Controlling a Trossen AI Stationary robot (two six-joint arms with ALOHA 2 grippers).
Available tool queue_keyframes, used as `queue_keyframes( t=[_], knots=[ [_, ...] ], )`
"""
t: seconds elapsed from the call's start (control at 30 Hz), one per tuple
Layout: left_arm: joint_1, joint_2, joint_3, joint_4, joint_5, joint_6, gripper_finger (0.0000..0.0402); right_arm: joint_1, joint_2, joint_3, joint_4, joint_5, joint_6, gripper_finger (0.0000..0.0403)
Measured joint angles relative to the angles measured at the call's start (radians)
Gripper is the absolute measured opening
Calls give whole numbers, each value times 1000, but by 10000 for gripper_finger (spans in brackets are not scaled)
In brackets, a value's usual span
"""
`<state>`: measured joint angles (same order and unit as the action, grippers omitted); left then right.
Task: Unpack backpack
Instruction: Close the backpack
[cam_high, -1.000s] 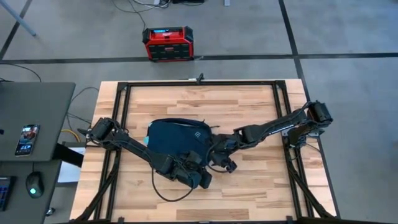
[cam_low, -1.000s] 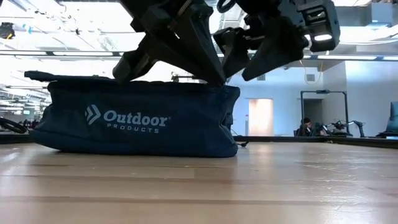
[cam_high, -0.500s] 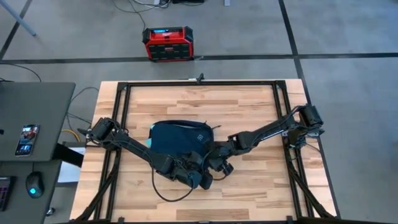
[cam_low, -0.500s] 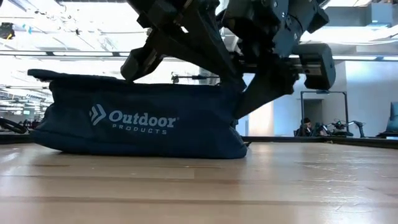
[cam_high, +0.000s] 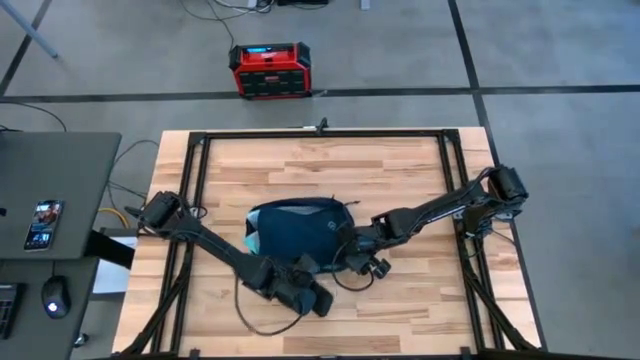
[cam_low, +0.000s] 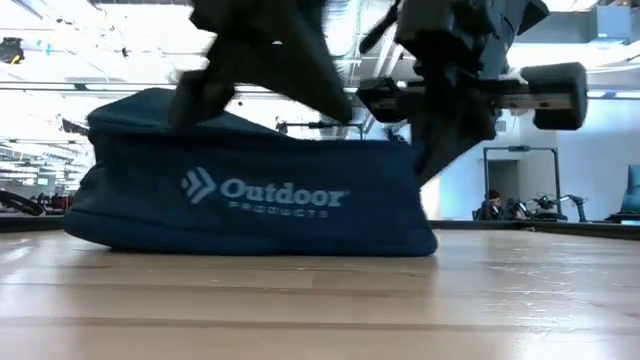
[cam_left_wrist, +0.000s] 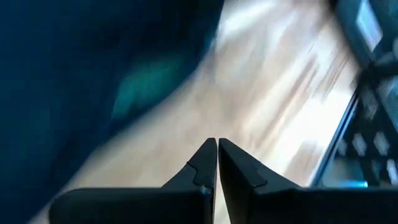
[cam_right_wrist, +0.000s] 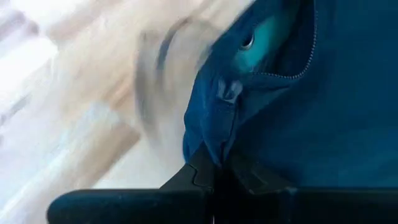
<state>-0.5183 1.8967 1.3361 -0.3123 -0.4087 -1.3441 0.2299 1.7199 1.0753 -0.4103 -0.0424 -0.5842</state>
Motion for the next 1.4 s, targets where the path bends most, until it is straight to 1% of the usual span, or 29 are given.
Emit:
queue_keyframes(
  t=[0.1, 0.23, 0.3, 0.4, 0.47, 0.53, 0.6, 0.7, 0.8, 1.03, 1.1, 1.17, 1.3, 1.4],
  knots=[
    [-36, -2, 0, -56, 15, -69, 0, -4, -9, -1, -24, -13, -3, 0],
    [-70, -2, 0, -137, 6, -167, 0, -4, -16, -1, -55, -18, -17, 0],
    [-80, -2, 0, -157, -8, -187, 0, -4, -16, -1, -53, -22, -20, 0],
    [-73, -2, 0, -121, -78, -175, 0, -4, -16, -1, -25, -34, -19, 0],
    [-53, -2, 0, -66, -139, -125, 0, -4, -16, -1, -4, -38, -14, 0],
    [-26, 0, 0, -13, -176, -79, 0, -1, -16, 4, 8, -38, 3, 0],
    [-7, 1, 0, 43, -192, -48, 0, -2, -16, 14, 23, -38, 8, 0],
    [22, 1, 0, 102, -179, -49, 2, -2, -16, 25, 48, -39, 8, 0],
    [40, 1, 0, 120, -167, -53, 24, -14, -16, 29, 52, -42, 8, 0],
    [41, 8, 0, 173, -156, -128, 115, -52, -16, 29, 67, -42, 8, 0],
    [40, 21, 1, 180, -186, -151, 134, -61, -16, 30, 73, -42, 8, 0],
    [43, 36, -2, 151, -217, -179, 144, -70, -16, 30, 82, -42, 8, 0],
    [66, 73, 0, 115, -200, -225, 147, -70, -16, 31, 86, -42, -3, 0],
    [72, 77, -1, 114, -252, -227, 147, -70, -16, 31, 82, -59, -16, 0]
  ],
)
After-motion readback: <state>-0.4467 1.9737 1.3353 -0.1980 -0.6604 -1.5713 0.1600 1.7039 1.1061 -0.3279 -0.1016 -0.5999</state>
